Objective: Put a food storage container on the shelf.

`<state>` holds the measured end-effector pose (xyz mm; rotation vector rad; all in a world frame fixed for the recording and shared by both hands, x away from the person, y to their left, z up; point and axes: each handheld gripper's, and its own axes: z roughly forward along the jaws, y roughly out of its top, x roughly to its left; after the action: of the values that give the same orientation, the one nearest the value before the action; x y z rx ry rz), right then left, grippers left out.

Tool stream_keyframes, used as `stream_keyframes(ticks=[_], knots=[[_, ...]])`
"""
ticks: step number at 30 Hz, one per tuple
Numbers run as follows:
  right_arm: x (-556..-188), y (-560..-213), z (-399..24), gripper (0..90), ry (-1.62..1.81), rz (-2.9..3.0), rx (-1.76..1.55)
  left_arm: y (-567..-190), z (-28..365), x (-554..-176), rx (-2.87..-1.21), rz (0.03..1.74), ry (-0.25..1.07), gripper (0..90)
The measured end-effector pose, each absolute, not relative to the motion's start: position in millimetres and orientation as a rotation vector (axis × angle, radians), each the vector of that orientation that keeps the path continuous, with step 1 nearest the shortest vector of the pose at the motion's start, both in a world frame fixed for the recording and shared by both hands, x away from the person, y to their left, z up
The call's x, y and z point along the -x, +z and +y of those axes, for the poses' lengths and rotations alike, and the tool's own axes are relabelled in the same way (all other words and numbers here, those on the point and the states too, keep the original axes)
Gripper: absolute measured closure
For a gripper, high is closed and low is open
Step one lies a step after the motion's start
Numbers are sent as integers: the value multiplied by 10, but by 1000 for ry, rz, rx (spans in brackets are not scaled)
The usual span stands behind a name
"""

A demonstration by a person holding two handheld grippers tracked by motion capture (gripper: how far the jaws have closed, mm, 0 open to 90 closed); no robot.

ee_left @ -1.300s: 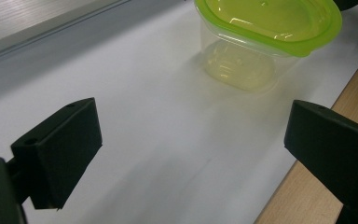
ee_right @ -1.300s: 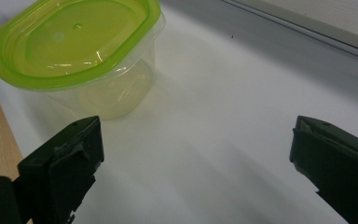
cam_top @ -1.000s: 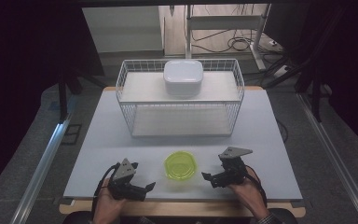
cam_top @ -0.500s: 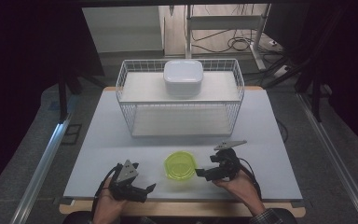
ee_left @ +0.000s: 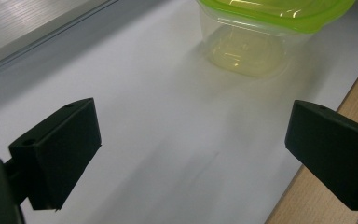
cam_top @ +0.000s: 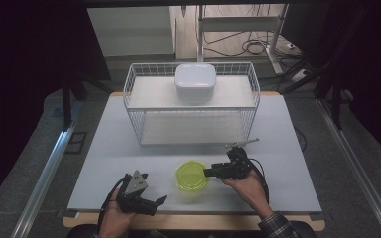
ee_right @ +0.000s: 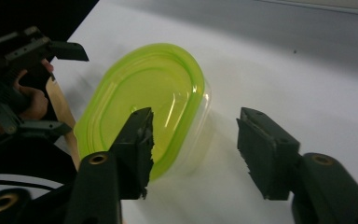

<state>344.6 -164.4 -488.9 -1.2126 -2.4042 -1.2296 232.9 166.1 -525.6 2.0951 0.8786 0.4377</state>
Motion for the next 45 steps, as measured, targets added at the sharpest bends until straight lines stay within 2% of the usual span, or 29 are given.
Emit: stream_keyframes(ticks=[7,14,27,45], knots=[[-3558,-4960,-1571,616,-1172,-2318,1224,-5254,1650,-2322,-2105,866,444,30],[-3592,-4981,-1587,798,-1155,-2192,1246,-5255,1639,-2318,-2110,860,446,31],[-3561,-4888,-1611,817,-1202,-2138,1215,-5253,1646,-2319,-2101,867,445,33],[-3608,-4394,-1799,816,-1367,-2113,1191,-5259,1656,-2330,-2095,875,439,32]])
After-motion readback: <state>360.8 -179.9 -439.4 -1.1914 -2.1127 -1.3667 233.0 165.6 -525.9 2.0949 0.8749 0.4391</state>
